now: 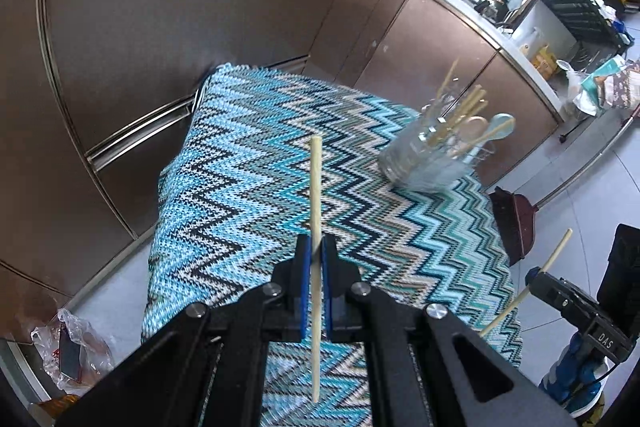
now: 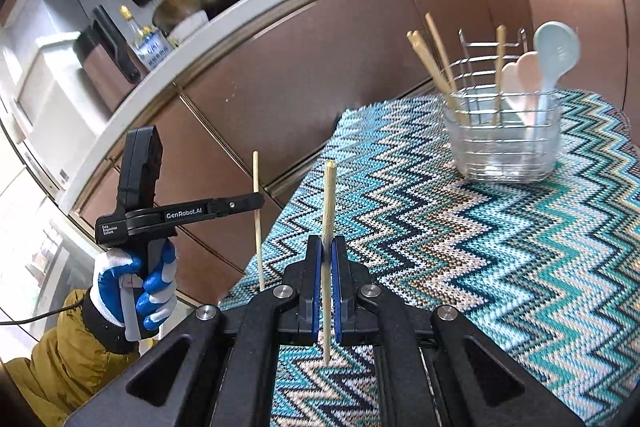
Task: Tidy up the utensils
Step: 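Carry both held chopsticks up over the utensil holder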
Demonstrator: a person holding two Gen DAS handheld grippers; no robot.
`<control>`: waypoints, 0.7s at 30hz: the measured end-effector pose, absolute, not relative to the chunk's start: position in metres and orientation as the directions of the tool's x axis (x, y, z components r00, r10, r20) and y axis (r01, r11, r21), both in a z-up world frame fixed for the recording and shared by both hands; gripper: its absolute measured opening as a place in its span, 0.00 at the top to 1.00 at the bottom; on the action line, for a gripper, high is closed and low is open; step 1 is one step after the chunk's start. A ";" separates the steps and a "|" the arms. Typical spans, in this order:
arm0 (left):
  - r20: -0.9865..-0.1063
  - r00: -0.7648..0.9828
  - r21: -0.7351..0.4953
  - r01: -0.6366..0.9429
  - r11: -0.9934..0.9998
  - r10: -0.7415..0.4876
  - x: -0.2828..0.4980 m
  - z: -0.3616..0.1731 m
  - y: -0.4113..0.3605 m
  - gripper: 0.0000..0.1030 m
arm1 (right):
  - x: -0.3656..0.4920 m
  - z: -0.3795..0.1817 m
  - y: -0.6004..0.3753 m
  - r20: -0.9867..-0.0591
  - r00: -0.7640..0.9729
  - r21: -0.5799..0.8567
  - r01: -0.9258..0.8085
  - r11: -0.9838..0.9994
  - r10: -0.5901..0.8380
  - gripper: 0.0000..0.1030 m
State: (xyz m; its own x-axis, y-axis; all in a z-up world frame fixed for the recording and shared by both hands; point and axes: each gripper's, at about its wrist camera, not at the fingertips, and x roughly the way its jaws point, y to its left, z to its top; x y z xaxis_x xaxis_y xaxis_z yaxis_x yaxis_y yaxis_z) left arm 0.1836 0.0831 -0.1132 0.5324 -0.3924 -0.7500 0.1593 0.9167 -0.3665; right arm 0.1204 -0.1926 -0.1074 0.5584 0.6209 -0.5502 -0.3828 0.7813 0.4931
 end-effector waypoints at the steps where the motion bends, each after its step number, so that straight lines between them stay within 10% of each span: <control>1: -0.747 0.537 -0.366 0.162 0.916 -0.393 0.181 -0.110 0.081 0.95 | 0.115 -0.105 -0.197 -0.543 0.564 0.493 -0.385 0.780 0.622 0.95; 21: -0.623 0.607 -0.393 0.302 0.868 -0.494 0.163 -0.018 -0.009 0.95 | 0.082 -0.038 -0.291 -0.369 0.744 0.486 -0.357 0.798 0.557 0.95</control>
State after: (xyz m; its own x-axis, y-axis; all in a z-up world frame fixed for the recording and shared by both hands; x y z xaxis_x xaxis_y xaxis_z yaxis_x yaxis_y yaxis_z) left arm 0.1634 -0.0094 -0.0183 0.6068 -0.4936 -0.6230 0.3024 0.8683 -0.3933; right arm 0.0823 -0.2905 -0.0376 0.7443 0.5569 -0.3686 -0.3567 0.7981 0.4856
